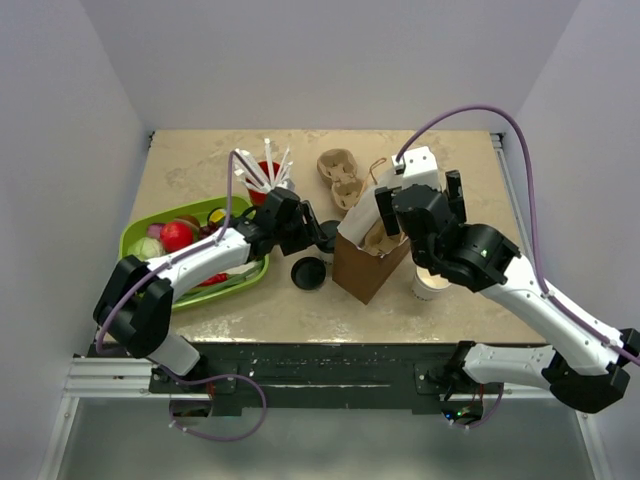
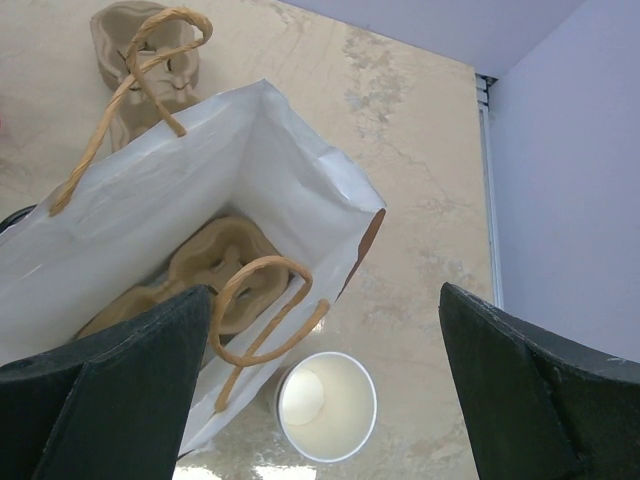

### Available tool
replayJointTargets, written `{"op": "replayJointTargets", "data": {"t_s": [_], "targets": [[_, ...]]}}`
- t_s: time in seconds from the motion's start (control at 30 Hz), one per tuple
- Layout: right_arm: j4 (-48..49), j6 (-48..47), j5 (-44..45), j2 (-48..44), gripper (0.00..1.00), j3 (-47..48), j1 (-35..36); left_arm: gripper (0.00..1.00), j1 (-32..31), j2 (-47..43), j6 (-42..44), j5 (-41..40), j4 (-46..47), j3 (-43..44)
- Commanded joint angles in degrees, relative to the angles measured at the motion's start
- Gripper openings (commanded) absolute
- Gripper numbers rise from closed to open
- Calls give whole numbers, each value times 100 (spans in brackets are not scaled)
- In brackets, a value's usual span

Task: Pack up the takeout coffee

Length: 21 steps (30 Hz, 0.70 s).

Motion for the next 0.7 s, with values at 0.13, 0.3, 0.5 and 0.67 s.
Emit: {"op": "replayJointTargets", "data": {"t_s": [0.13, 0.3, 0.5, 0.67], "targets": [[336, 131, -39, -50, 97, 6, -29, 59, 65, -159, -37, -245, 577, -32], [328, 78, -4, -103, 98, 6, -37, 50, 179, 87, 516, -87, 665, 258], [205, 157, 40, -182, 98, -20, -46, 48, 179, 386, 1316, 431, 770, 645], [161, 192, 57, -261, 98, -64, -46, 50, 188, 457, 1545, 222, 420, 953]]}}
